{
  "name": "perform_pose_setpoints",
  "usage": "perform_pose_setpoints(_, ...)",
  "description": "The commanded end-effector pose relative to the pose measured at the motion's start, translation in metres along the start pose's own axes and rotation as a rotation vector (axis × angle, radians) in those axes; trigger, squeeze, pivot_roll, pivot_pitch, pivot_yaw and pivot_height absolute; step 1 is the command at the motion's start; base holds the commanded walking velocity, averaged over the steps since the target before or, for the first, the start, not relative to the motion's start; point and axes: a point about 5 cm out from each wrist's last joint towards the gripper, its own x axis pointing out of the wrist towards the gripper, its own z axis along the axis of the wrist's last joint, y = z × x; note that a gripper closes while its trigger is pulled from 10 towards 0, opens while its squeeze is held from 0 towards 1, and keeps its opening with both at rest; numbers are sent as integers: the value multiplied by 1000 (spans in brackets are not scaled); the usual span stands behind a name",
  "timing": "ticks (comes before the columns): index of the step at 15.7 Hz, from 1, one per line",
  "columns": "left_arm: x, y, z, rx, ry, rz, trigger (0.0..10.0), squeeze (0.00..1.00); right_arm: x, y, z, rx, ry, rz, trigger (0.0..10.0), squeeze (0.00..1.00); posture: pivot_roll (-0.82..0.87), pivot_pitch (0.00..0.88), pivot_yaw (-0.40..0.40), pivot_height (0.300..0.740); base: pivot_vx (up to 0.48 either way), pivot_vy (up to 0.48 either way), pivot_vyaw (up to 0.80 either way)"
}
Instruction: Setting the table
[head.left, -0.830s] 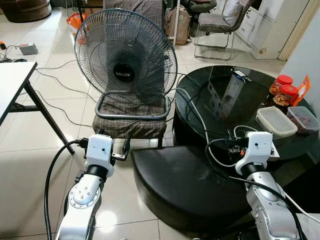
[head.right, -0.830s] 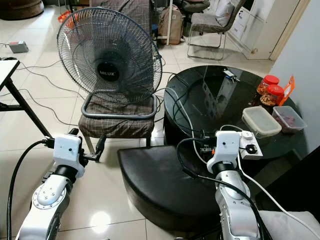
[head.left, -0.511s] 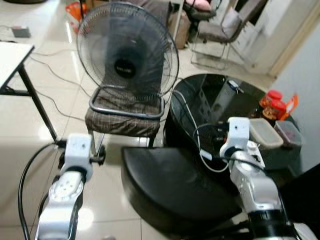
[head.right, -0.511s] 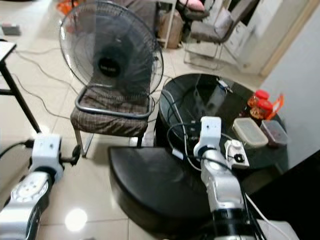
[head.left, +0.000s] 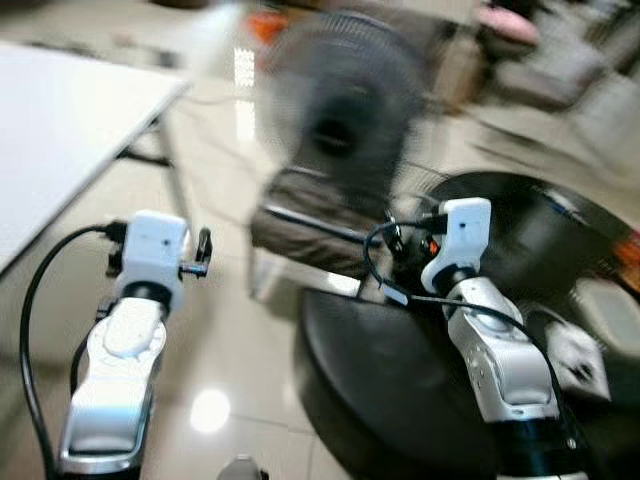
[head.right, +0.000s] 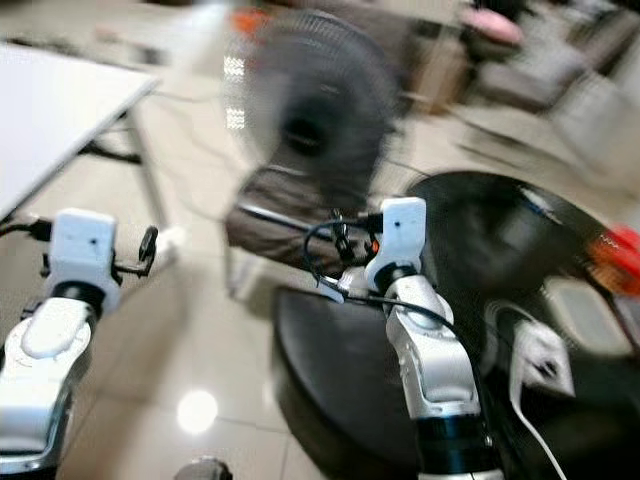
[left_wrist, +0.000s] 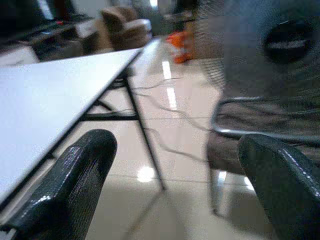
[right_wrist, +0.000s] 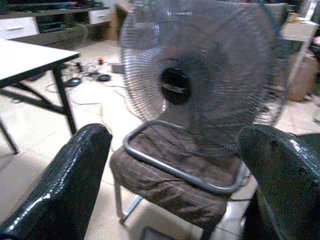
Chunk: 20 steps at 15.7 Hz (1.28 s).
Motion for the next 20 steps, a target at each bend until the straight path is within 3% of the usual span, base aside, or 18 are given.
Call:
perform_pose_setpoints(1, -2, -4, 0, 13, 10, -26, 10000, 1000, 2, -3, 10, -8, -42, -4, 10000, 1000, 37, 0, -106, 740, 0, 0, 800)
perform_pose_setpoints(2, -3, -3, 2, 9, 4, -38, 10000, 1000, 1, -7, 9, -3, -49, -31, 10000, 1000, 40, 0, -99, 740, 0, 0, 800)
perform_pose_setpoints(3, -1, -5, 1, 20, 5, -64, 10000, 0, 0, -10, 10, 2, -63, -47, 10000, 1000, 38, 0, -83, 740, 0, 0, 800)
perform_pose_setpoints(7, 14, -11, 21, 23, -72, -108, 10000, 0, -3, -11, 10, -7, -77, -80, 10000, 1000, 6, 0, 70, 740, 0, 66, 800)
perform_pose_setpoints(9, 13, -8, 19, 5, -64, -94, 10000, 0, -4, -5, 4, 50, -59, -43, 10000, 1000, 30, 0, 35, 740, 0, 480, 800)
perform_pose_setpoints(11, -1, 1, 6, 24, -21, -49, 10000, 0, -1, 13, 0, 54, -30, 88, 10000, 1000, 70, 0, -28, 740, 0, 480, 800)
perform_pose_setpoints(14, -18, 17, -13, 38, 56, 28, 10000, 0, 0, 23, -5, 50, -7, 184, 10000, 1000, 102, 0, -76, 740, 0, 480, 800)
perform_pose_setpoints(20, -17, 1, -2, 67, 7, -41, 10000, 0, -6, 19, -6, 44, -11, 240, 10000, 1000, 93, 0, -65, 740, 0, 480, 800)
